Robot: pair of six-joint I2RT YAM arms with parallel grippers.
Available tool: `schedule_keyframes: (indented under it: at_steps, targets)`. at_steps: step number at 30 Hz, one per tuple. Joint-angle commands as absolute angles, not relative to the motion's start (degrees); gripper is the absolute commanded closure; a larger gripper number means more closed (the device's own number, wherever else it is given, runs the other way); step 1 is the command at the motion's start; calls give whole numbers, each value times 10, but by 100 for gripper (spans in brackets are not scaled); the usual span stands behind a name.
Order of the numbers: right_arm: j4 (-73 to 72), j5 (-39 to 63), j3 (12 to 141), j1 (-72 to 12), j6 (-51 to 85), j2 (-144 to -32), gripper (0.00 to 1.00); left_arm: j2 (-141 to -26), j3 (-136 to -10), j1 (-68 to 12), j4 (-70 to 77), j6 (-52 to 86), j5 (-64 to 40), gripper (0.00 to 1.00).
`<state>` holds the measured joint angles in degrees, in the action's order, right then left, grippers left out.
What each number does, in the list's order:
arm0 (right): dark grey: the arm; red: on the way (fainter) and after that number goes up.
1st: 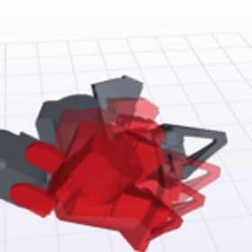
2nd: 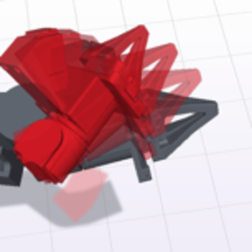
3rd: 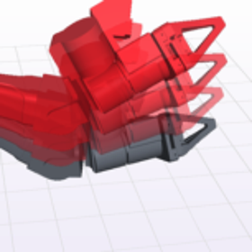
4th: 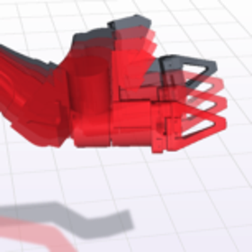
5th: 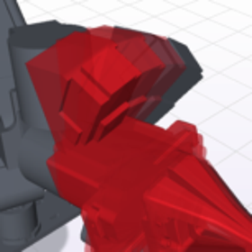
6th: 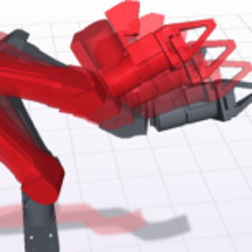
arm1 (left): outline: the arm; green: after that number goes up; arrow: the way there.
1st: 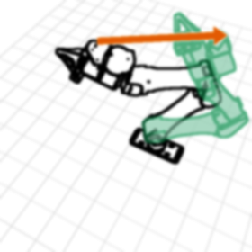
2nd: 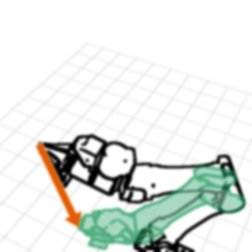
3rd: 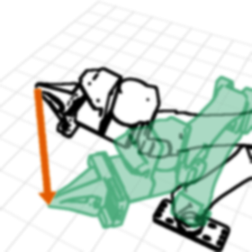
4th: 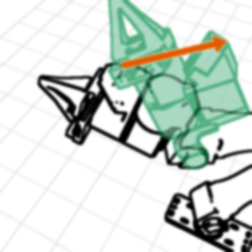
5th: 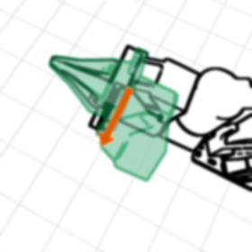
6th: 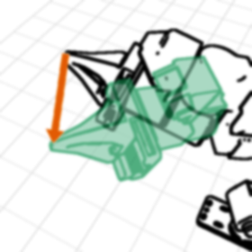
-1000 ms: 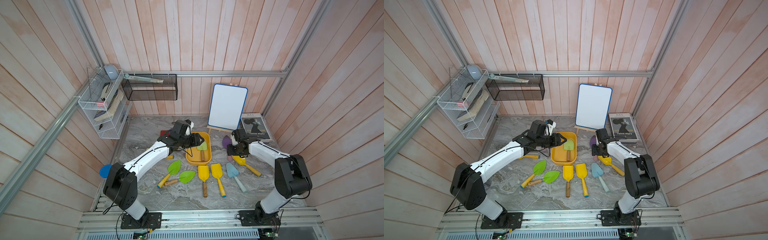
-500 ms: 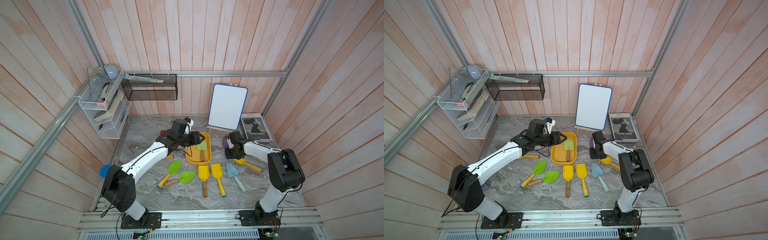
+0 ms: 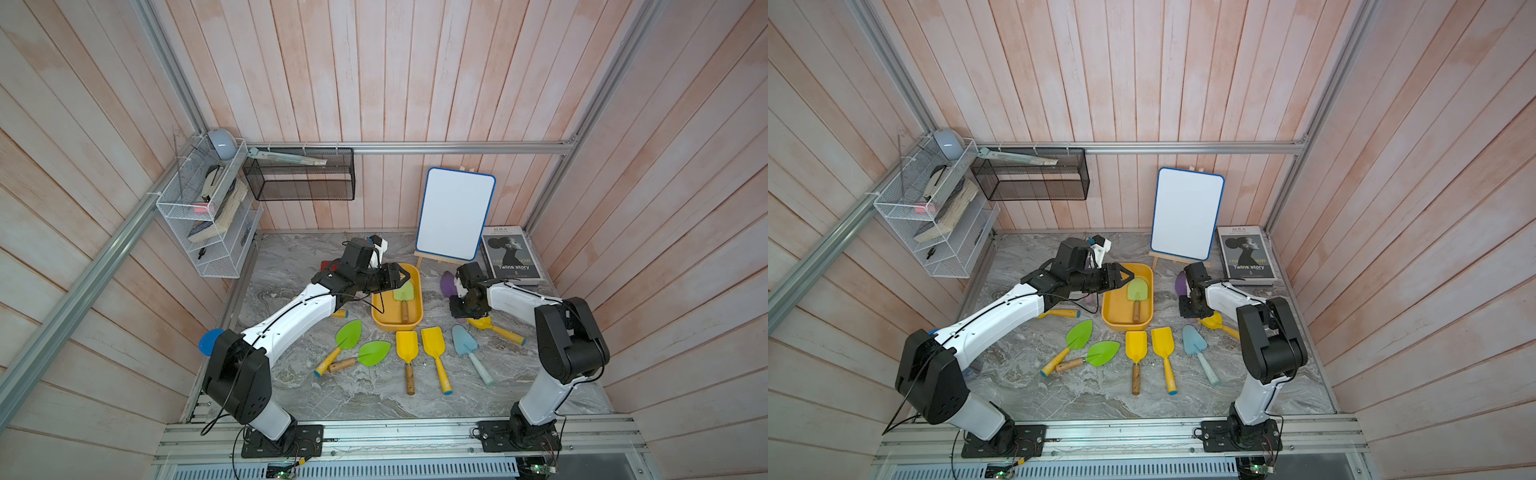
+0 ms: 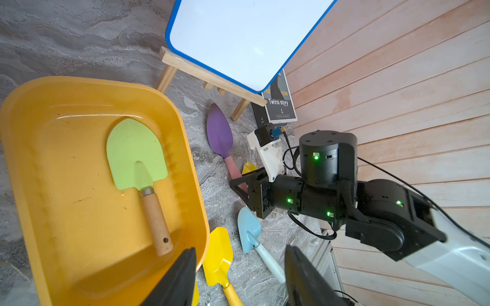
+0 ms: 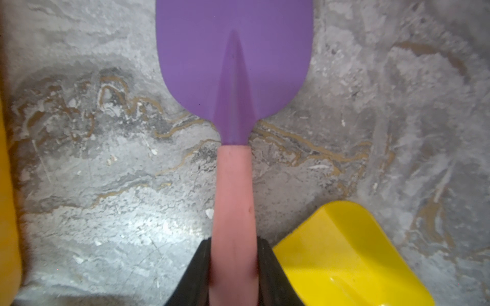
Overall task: Put the shovel into the storage box
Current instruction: Pick up the shovel from the center of the board.
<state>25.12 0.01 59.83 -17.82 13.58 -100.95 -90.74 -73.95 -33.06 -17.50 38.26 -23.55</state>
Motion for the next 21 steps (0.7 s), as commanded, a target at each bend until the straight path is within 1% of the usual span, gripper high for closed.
schedule_keyframes:
  at_steps: [1,9,21]
  targets:
    - [259,2,604,-182,131,-1001,100,-906,-747,-334,-167,383,-241,42]
    - [273,27,609,-181,121,-955,100,-908,-746,-338,-166,384,-249,42]
    - [313,112,581,-190,98,-868,100,-934,-746,-344,-144,389,-276,42]
